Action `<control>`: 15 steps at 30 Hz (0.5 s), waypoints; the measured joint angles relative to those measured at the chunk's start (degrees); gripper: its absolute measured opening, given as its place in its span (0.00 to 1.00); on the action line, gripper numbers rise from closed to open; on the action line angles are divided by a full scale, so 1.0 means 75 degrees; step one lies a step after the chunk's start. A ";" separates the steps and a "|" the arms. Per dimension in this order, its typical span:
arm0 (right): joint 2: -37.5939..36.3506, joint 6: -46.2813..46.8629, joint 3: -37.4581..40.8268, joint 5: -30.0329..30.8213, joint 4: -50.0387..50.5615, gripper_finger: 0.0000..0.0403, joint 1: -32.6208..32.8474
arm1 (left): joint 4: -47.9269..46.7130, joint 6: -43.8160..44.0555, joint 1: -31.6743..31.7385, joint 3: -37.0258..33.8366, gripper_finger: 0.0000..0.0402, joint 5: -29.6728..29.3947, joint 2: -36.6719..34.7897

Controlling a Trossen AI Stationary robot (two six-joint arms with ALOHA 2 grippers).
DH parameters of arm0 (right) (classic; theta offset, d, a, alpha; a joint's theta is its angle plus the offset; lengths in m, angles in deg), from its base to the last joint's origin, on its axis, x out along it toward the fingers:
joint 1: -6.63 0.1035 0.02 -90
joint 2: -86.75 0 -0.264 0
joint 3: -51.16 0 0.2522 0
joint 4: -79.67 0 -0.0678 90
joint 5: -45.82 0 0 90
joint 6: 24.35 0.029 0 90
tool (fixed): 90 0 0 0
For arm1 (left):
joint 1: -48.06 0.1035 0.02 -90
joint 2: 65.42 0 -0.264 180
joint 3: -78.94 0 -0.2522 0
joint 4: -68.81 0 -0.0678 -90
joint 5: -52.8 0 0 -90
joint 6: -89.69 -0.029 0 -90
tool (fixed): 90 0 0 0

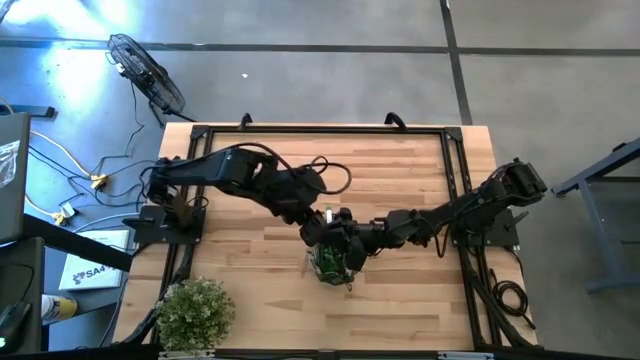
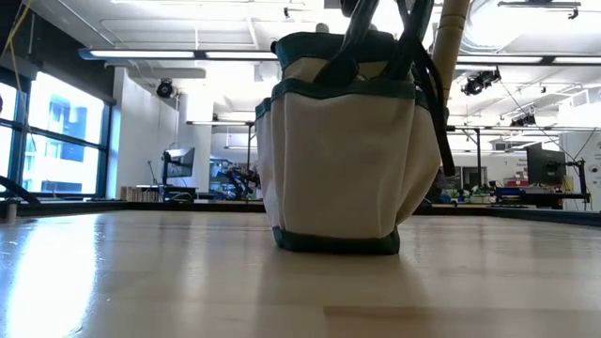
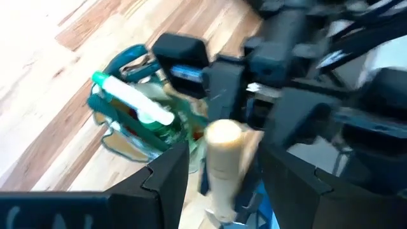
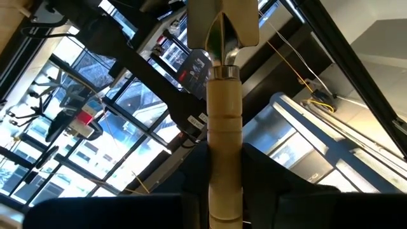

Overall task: Pick & Place Garden tools in Gardening bag
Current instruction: Put the trowel into the gardening bag

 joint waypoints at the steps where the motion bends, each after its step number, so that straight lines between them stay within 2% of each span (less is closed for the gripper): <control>1: 0.0000 0.0000 0.0000 0.0000 0.0000 0.14 0.0000 | -0.0073 0.0000 0.0030 -0.0011 0.45 -0.0001 0.0030; 15: -0.0006 0.0008 0.0000 0.0199 0.0071 0.14 0.0015 | -0.0154 -0.0224 0.0131 -0.0010 0.45 0.0116 0.0286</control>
